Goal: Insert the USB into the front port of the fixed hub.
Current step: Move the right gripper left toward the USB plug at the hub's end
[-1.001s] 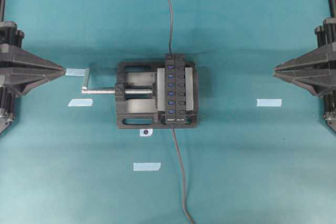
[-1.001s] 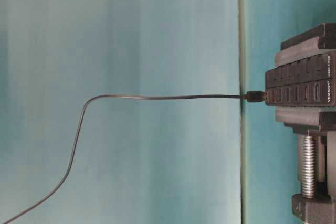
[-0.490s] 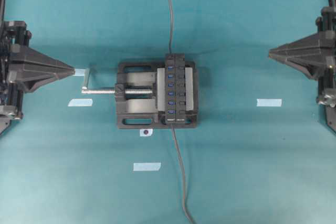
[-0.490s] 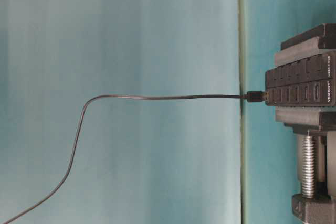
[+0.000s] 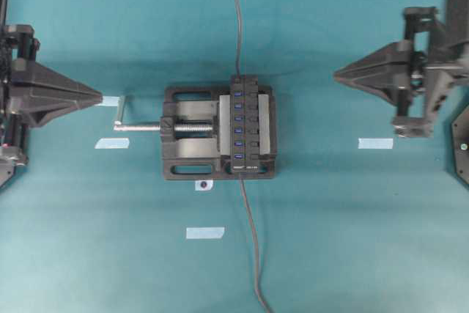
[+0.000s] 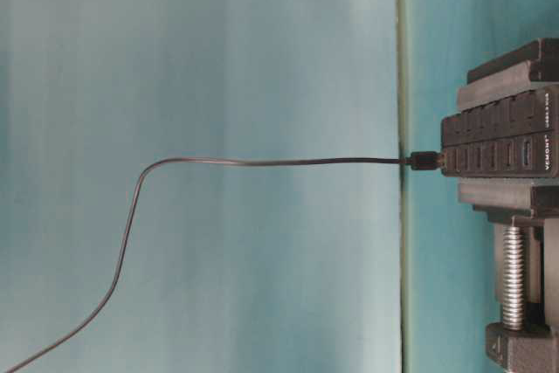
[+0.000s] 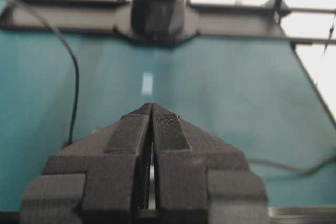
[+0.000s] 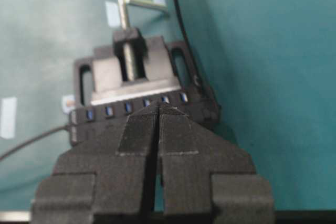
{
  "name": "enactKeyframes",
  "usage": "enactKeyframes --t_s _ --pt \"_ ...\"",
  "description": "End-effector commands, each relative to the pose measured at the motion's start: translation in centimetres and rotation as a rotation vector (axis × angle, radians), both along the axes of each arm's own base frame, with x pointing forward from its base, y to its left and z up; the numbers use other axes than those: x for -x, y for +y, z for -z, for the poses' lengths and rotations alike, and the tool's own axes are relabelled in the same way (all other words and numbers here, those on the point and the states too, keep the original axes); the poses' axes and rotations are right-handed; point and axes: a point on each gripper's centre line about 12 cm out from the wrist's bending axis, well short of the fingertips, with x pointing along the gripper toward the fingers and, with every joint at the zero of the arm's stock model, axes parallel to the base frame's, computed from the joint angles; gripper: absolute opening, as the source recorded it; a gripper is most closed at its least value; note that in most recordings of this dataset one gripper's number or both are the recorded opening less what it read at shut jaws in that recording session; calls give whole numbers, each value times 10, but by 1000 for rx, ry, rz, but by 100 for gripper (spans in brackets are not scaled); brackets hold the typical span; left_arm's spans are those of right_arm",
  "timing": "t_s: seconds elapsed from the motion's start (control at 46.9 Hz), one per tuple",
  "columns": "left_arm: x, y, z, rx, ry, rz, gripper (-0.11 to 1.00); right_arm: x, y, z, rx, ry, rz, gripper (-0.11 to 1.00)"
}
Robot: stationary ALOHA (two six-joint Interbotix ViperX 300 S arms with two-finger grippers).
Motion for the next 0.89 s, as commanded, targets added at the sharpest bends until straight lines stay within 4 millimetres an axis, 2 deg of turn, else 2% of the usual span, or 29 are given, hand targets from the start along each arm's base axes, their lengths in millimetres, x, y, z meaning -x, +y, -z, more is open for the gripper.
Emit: enactKeyframes --t_s 0.0,0.192,0.405,0.661,0.874 --pt "-1 0 -4 -6 23 0 0 -10 -8 -5 8 -2 21 -2" --pt "-2 0 -5 -10 58 0 0 -23 -21 6 71 65 24 -2" --pt "-3 0 3 -25 105 2 0 -40 -31 20 111 127 17 -2" --pt "-3 1 4 -34 111 2 0 -64 -45 34 146 143 20 -2" --pt "-2 1 7 -34 129 2 0 -83 -49 50 163 185 -2 -2"
